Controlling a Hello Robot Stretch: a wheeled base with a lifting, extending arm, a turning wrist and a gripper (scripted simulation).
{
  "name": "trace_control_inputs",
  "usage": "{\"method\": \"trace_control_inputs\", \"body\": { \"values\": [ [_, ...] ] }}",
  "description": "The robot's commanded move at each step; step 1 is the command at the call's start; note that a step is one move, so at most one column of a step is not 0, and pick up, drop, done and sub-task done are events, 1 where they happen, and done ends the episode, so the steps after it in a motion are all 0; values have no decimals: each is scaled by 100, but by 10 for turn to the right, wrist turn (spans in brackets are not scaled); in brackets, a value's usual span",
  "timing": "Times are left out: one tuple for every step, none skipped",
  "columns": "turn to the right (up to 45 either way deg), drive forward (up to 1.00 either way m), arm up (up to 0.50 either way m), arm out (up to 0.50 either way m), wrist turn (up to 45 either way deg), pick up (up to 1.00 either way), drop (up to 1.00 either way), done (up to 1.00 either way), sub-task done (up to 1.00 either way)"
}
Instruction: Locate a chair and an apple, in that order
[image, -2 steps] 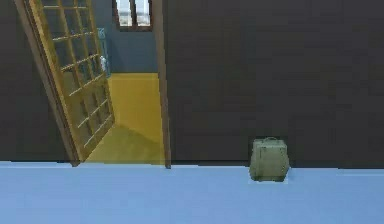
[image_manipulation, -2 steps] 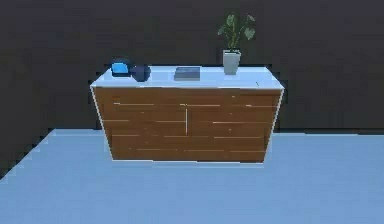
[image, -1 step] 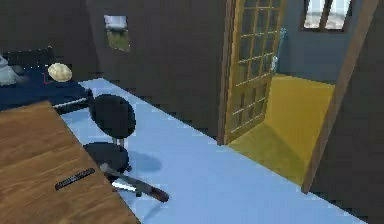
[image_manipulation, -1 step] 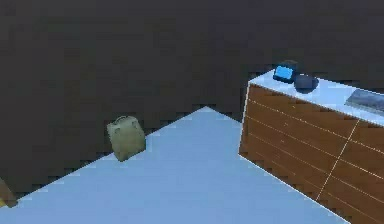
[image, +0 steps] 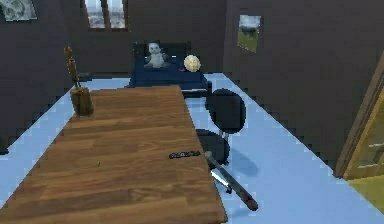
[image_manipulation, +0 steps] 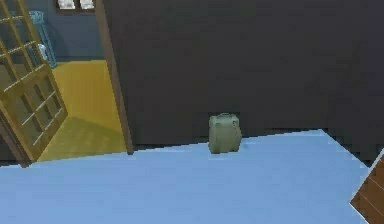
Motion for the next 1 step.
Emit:
{"method": "trace_control_inputs", "body": {
  "values": [
    [0, 5, 0, 0, 0, 0, 0, 0, 0]
  ]
}}
